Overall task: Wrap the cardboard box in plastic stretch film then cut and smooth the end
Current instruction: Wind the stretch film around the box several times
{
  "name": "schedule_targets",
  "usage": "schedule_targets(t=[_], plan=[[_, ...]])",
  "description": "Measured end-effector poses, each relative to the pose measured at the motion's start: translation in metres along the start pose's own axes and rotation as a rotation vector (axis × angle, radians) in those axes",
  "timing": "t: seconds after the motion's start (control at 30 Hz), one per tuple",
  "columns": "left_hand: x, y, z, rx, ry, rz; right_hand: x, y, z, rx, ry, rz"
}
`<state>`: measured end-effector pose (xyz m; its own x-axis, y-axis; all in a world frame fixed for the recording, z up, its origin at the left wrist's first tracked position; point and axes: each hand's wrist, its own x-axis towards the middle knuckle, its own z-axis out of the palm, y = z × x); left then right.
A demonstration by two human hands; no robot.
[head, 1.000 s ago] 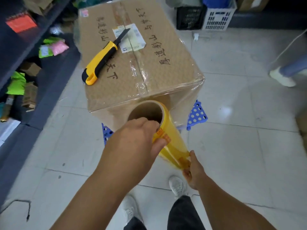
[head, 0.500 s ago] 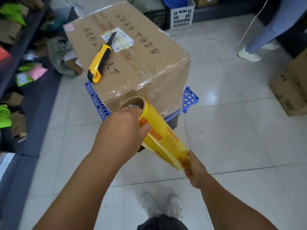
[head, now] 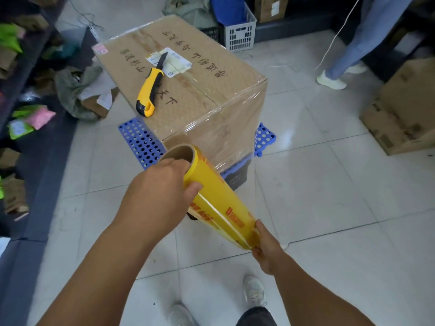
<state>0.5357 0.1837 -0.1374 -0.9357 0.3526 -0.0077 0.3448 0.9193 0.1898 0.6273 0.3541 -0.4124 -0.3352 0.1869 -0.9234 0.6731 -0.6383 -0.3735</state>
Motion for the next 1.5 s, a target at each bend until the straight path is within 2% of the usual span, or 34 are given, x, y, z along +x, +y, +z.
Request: schedule_targets(t=[0.37, 0.7, 1.07, 1.3, 1.5], plan=[[-0.008, -0.1, -0.013, 0.002, 0.001, 0.192, -0.022, 0.074, 0.081, 0.118, 0.015, -0.056], [0.001, -0.163, -0.033, -0.011, 0.034, 0.353, -0.038, 0.109, 0.15, 0.209, 0.04, -0.094], [0.053, -0.232, -0.031, -0.028, 0.053, 0.424, -0.016, 0.101, 0.239, 0.284, 0.066, -0.093], [0.103, -0.259, -0.039, -0.058, 0.033, 0.544, 0.006, 0.088, 0.304, 0.444, 0.102, -0.079], [0.14, -0.277, -0.043, -0.108, -0.031, 0.682, 0.012, 0.077, 0.337, 0.532, 0.199, -0.062]])
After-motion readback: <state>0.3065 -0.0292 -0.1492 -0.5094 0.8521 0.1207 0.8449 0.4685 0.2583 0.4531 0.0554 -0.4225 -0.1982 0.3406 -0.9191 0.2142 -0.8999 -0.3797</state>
